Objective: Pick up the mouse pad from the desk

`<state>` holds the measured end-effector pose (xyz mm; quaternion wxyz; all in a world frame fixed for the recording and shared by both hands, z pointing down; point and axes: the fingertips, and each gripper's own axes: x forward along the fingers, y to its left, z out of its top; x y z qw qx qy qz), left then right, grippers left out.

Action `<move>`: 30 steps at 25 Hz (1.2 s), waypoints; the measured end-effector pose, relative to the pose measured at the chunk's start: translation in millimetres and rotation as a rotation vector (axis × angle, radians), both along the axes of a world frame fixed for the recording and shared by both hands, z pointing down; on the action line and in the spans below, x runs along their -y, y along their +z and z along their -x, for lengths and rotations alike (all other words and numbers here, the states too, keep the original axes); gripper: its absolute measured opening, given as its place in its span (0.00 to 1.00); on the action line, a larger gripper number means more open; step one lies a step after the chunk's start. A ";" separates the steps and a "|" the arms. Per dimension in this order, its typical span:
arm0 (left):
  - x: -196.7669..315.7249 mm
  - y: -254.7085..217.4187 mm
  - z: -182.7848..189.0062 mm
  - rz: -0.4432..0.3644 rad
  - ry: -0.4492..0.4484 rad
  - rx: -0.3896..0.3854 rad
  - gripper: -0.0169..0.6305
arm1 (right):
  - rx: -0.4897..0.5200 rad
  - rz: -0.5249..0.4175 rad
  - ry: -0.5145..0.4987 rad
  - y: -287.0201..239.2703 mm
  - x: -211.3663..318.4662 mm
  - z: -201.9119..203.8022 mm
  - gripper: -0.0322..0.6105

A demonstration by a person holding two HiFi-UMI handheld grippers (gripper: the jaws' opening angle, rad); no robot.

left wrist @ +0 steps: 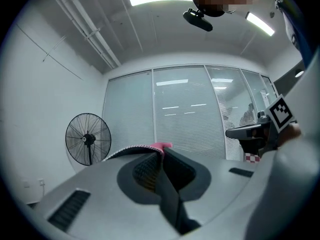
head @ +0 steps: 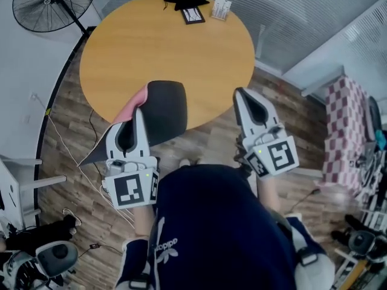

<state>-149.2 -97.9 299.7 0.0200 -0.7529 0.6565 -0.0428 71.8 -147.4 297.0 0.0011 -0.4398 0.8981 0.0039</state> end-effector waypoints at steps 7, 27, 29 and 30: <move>-11.3 12.0 5.0 0.033 -0.031 -0.056 0.05 | -0.020 0.041 0.015 15.2 -7.0 -12.9 0.05; -10.6 13.9 -0.9 0.048 -0.021 -0.065 0.05 | -0.049 0.052 0.041 22.6 -12.0 -26.8 0.05; -9.0 12.1 -1.1 0.046 -0.023 -0.068 0.05 | -0.050 0.052 0.036 22.1 -11.3 -27.3 0.05; -8.9 11.7 -0.7 0.046 -0.024 -0.070 0.05 | -0.052 0.052 0.035 22.1 -11.3 -27.6 0.05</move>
